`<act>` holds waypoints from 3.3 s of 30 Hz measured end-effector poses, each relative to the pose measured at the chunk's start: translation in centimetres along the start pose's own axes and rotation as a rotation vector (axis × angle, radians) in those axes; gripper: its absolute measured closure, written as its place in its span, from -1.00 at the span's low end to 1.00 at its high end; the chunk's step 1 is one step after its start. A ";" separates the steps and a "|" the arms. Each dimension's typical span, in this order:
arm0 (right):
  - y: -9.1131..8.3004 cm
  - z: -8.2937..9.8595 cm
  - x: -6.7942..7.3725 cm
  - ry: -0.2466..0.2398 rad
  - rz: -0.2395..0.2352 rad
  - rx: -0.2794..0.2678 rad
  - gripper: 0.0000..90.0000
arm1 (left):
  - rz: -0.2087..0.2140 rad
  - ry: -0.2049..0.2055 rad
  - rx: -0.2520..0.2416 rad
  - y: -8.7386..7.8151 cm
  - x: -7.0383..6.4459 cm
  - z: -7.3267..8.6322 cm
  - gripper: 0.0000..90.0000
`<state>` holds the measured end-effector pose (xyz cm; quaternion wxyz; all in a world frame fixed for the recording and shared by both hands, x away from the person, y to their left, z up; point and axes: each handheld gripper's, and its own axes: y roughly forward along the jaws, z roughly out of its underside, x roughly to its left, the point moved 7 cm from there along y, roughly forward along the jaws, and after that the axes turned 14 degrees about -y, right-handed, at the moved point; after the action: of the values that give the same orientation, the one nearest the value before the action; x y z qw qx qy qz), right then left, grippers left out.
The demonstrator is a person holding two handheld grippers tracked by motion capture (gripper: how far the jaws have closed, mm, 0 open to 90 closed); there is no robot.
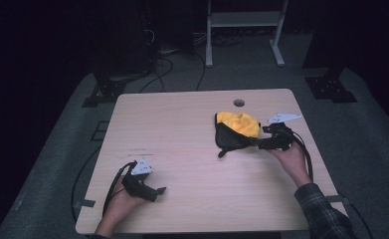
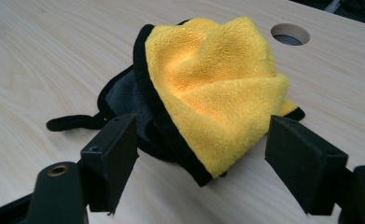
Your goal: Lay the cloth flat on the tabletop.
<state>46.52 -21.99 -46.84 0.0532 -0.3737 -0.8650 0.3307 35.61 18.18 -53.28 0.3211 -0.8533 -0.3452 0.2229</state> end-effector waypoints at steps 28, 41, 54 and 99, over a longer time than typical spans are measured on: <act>1.8 -2.1 1.3 -0.092 -0.009 -0.054 0.91 | -0.001 -0.002 -0.001 0.0 0.0 0.0 -1.00; -2.2 -5.5 2.4 -0.085 -0.054 -0.184 0.92 | -0.001 -0.002 -0.004 0.0 0.0 0.0 -1.00; -5.9 -9.5 5.1 -0.150 -0.095 -0.315 0.93 | 0.000 -0.005 -0.001 0.0 0.0 0.0 -1.00; -9.4 -12.9 10.0 -0.234 -0.194 -0.430 0.93 | -0.001 -0.003 -0.001 0.0 0.0 0.0 -1.00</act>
<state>38.03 -13.00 -32.65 -0.0964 -0.2510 -0.9474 0.1735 35.60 18.16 -53.27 0.3201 -0.8531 -0.3460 0.2238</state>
